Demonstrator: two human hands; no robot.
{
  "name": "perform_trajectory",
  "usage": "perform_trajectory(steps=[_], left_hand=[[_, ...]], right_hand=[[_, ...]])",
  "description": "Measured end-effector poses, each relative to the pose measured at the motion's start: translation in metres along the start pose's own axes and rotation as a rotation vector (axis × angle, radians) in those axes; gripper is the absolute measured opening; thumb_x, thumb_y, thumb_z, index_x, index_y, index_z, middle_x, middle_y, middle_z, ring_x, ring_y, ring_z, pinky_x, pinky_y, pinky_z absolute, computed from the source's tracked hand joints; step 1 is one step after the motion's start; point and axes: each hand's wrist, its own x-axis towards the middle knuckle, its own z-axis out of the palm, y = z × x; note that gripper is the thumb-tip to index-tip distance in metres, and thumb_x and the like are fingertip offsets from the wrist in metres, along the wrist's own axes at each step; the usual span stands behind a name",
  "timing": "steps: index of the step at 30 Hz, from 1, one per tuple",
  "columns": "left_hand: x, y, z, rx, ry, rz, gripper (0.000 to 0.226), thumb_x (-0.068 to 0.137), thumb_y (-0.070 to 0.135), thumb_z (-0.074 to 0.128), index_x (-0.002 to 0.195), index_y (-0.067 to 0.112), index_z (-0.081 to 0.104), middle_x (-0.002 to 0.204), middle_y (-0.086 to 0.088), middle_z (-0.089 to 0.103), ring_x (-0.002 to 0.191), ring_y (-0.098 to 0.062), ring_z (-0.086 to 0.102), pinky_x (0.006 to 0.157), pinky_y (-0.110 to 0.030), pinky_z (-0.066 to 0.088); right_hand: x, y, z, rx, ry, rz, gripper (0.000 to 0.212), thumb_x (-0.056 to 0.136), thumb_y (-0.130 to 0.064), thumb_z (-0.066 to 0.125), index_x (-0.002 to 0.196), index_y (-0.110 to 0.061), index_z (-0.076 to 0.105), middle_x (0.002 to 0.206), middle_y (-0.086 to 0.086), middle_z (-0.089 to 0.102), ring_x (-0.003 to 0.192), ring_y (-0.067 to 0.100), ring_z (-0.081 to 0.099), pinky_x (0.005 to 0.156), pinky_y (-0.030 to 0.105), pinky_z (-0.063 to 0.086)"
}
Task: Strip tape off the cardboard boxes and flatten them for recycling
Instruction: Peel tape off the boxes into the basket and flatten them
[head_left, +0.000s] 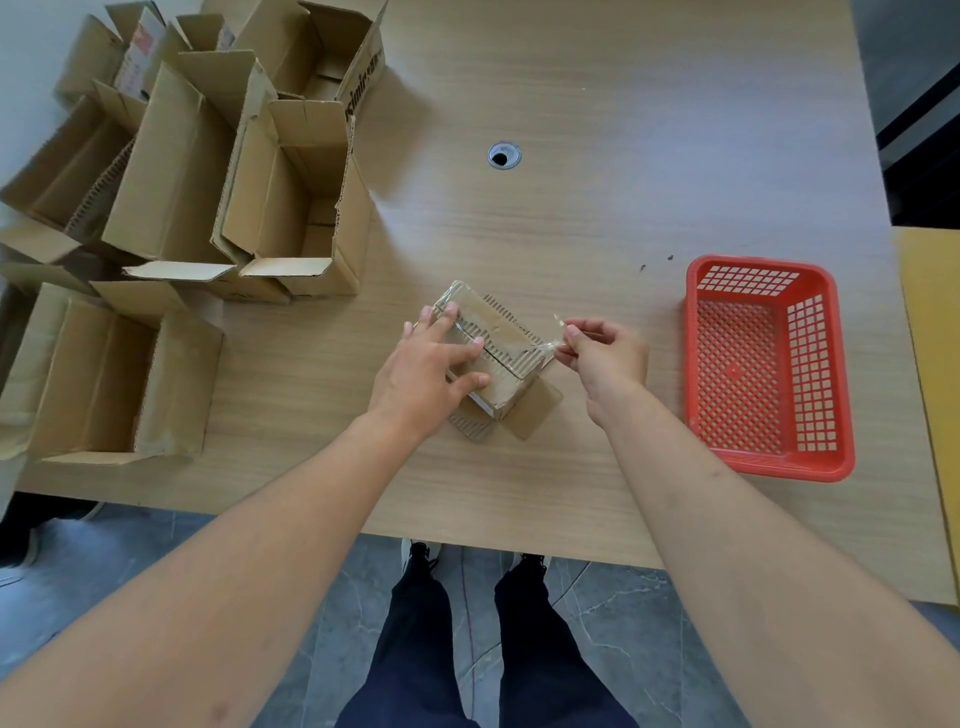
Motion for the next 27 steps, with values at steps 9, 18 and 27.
perform_trajectory(steps=[9,18,27], left_hand=[[0.006,0.028,-0.004,0.054,-0.044,-0.095,0.053,0.087,0.04,0.075,0.134,0.023,0.063,0.168,-0.009,0.018,0.156,-0.024,0.011,0.127,-0.043,0.012],[0.011,0.039,0.013,0.064,-0.063,-0.062,0.09,0.077,0.052,0.082,0.146,0.014,0.038,0.169,-0.013,0.009,0.157,-0.029,0.0,0.127,-0.043,0.002],[0.023,0.014,0.002,0.074,-0.167,0.069,0.099,0.079,0.045,0.084,0.158,0.023,0.03,0.171,-0.003,0.0,0.157,-0.018,-0.007,0.125,-0.038,-0.004]], right_hand=[[-0.014,0.005,-0.013,-0.326,-0.365,-0.135,0.021,0.105,-0.022,0.058,0.104,-0.023,0.079,0.099,-0.009,0.077,0.091,-0.001,0.07,0.081,0.02,0.055],[-0.015,0.008,-0.021,-0.15,-0.467,0.025,0.012,0.089,0.004,0.073,0.094,-0.006,0.077,0.09,0.016,0.074,0.085,0.025,0.071,0.086,0.036,0.063],[-0.006,0.02,-0.034,-0.296,-0.243,-0.075,0.016,0.085,-0.007,0.082,0.091,-0.021,0.077,0.071,-0.001,0.072,0.067,0.013,0.069,0.068,0.027,0.054]])
